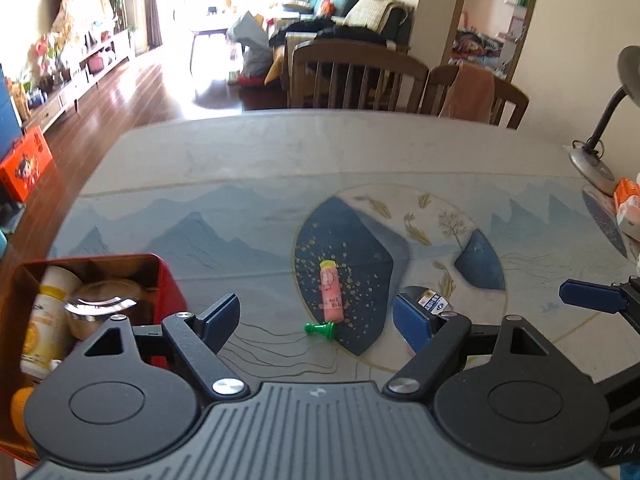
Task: Organize rigid objects
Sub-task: 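Move the left gripper toward the pink tube while the right approaches the clear bottle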
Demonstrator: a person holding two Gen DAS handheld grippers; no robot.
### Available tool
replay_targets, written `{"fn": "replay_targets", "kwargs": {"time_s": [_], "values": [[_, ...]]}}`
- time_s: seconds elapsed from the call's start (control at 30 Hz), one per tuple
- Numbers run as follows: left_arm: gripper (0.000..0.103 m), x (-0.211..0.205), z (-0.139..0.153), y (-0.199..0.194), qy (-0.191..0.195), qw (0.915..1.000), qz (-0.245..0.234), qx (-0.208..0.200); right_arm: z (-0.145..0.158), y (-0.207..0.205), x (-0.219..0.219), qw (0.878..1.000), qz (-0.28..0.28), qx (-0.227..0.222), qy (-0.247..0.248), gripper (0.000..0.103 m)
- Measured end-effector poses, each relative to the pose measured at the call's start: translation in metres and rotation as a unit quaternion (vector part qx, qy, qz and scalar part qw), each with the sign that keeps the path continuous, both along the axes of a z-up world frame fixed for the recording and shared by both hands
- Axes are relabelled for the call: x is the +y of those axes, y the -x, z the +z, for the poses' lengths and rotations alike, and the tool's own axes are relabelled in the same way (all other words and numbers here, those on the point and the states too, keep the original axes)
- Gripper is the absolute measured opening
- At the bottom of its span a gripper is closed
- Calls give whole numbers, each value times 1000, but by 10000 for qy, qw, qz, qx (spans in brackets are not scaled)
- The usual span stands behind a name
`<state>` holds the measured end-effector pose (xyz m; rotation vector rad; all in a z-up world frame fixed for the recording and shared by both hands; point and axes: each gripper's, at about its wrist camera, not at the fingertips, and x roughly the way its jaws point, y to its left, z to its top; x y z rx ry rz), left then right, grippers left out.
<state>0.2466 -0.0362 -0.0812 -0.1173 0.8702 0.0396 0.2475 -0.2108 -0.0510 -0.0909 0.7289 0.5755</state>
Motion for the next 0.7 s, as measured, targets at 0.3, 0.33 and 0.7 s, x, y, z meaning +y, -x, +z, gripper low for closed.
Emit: {"fn": "replay_targets", "kwargs": {"time_s": [0.3,0.33,0.7], "values": [[84,-11,-27,-33,-98,9998,-64,169,-22,-28,8,9988,331,201,296,96],[84,-12,-30,-36,-105,9997,-58,212,-23,-30,10,9986,360,213,332,96],[84,-9,-61,-64,-215,9983,-5,550,-42,-56,19,9967,501,527,365,83]]}}
